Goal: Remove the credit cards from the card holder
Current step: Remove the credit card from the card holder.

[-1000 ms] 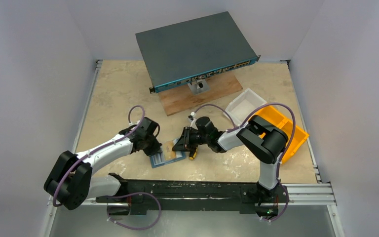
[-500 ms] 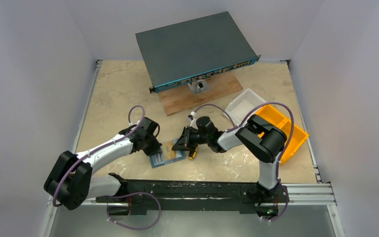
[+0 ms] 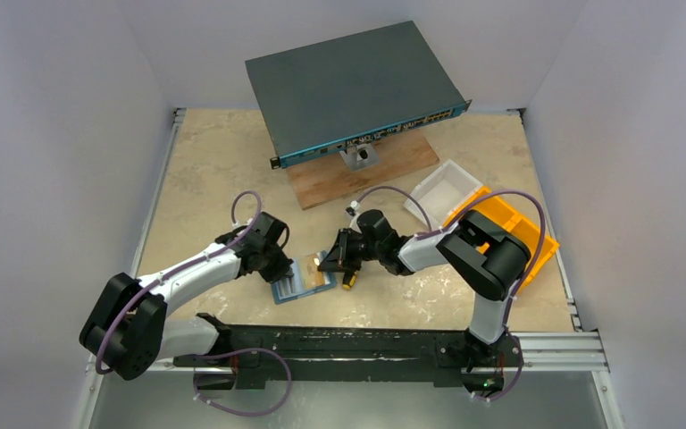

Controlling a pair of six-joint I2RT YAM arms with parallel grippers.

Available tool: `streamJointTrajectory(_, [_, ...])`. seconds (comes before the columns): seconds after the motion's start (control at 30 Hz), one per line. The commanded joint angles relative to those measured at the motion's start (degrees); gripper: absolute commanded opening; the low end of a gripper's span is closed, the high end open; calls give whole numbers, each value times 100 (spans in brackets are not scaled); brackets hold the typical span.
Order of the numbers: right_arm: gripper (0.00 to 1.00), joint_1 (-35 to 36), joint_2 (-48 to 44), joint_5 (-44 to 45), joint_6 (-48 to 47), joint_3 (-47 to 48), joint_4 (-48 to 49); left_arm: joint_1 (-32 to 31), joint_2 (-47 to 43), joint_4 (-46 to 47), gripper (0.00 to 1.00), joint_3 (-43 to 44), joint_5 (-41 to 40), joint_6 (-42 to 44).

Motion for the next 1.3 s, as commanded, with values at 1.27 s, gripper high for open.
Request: streamJointTrajectory(1.27, [23,45,359,45,-654,463,-652,8,-1106,-961,12,556,276,1231])
